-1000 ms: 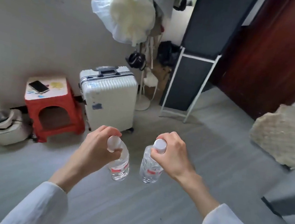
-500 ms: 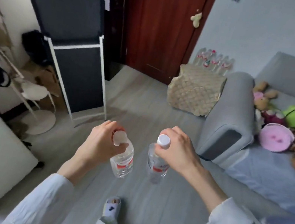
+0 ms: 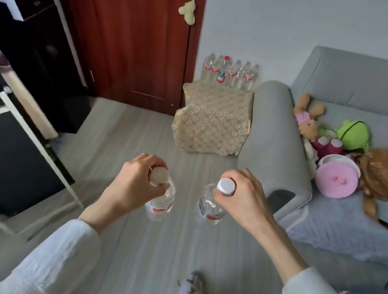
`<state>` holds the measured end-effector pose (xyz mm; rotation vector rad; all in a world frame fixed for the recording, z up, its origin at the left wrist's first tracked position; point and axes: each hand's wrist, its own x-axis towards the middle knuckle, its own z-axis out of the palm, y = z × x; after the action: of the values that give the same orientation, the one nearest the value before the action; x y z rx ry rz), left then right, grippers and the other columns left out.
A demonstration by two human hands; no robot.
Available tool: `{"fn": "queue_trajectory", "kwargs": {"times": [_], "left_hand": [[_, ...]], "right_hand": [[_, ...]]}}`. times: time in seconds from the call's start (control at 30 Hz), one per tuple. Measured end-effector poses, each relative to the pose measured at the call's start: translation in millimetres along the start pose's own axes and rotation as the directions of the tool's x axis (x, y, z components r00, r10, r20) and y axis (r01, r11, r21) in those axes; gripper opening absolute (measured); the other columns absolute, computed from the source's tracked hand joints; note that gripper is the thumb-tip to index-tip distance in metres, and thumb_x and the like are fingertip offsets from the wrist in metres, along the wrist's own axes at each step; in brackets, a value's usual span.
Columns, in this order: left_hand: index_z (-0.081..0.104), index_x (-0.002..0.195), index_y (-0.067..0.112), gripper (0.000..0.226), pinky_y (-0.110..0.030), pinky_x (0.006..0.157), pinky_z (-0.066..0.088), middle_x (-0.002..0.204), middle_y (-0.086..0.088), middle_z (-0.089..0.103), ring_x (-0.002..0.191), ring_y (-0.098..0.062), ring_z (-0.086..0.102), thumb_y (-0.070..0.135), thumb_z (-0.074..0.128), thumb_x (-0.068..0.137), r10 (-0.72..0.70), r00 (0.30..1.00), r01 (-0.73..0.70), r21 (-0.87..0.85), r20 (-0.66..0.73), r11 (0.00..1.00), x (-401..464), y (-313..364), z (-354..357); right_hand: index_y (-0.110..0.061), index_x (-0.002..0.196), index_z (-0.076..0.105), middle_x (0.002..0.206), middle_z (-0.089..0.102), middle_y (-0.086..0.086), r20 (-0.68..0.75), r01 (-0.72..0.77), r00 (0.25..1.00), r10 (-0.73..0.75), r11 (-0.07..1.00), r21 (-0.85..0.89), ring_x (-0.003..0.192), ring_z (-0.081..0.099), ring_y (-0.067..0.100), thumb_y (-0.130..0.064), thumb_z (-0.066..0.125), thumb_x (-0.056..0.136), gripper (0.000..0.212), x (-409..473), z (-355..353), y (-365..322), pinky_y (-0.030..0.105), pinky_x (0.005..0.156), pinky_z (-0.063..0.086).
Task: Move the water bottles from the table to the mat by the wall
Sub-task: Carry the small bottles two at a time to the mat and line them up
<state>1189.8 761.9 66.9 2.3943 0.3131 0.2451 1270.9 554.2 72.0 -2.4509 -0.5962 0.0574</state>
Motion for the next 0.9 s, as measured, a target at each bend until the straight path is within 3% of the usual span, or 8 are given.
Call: {"fn": "queue_trajectory", "kwargs": {"times": [0.13,0.4,0.6,0.73,0.9], "left_hand": [[0.062,0.093,0.021,0.029,-0.002,0.062,0.038,0.089,0.005,0.057,0.071,-0.005,0.051,0.018,0.074,0.066,-0.008,1.000,0.008,-0.011,0.010,1.000,109,-5,26],[0.062,0.091,0.019,0.029,0.003,0.063,0.034,0.082,0.010,0.053,0.069,0.002,0.049,0.017,0.075,0.065,-0.045,0.999,0.045,0.008,-0.001,0.999,312,9,57],[0.062,0.091,0.018,0.030,-0.005,0.062,0.036,0.089,0.005,0.057,0.070,-0.005,0.050,0.015,0.076,0.064,-0.043,0.998,0.043,-0.012,-0.037,0.999,449,6,72],[0.062,0.090,0.017,0.029,-0.003,0.061,0.035,0.086,0.008,0.055,0.070,-0.004,0.049,0.014,0.075,0.065,-0.047,0.999,0.047,-0.017,0.015,0.999,542,-14,85],[0.058,0.085,0.021,0.026,0.004,0.061,0.032,0.082,0.013,0.051,0.073,0.004,0.048,0.010,0.071,0.065,-0.065,0.991,0.071,-0.051,0.117,0.996,657,-53,97]], "right_hand": [[-0.014,0.085,0.062,0.087,0.053,-0.001,0.028,-0.008,1.000,0.007,1.000,0.002,0.086,0.055,0.021,-0.017,0.068,0.068,0.018,105,-6,38,0.021,0.071,0.034],[-0.014,0.087,0.059,0.095,0.055,0.005,0.106,0.005,0.994,-0.005,1.000,0.005,0.087,0.055,0.023,-0.018,0.068,0.069,0.020,308,-30,103,0.029,0.077,0.043],[-0.010,0.091,0.060,0.098,0.056,0.007,0.108,-0.015,0.994,0.017,1.000,-0.012,0.088,0.056,0.023,-0.017,0.069,0.070,0.024,441,-29,136,0.023,0.074,0.038],[-0.013,0.089,0.061,0.096,0.056,0.004,0.146,-0.077,0.986,0.075,0.997,0.009,0.085,0.056,0.021,-0.015,0.069,0.069,0.022,529,-16,153,0.027,0.074,0.043],[-0.014,0.090,0.061,0.092,0.054,0.001,0.177,-0.159,0.972,0.155,0.987,0.013,0.081,0.056,0.019,-0.015,0.069,0.069,0.023,639,13,170,0.018,0.065,0.035]]}}
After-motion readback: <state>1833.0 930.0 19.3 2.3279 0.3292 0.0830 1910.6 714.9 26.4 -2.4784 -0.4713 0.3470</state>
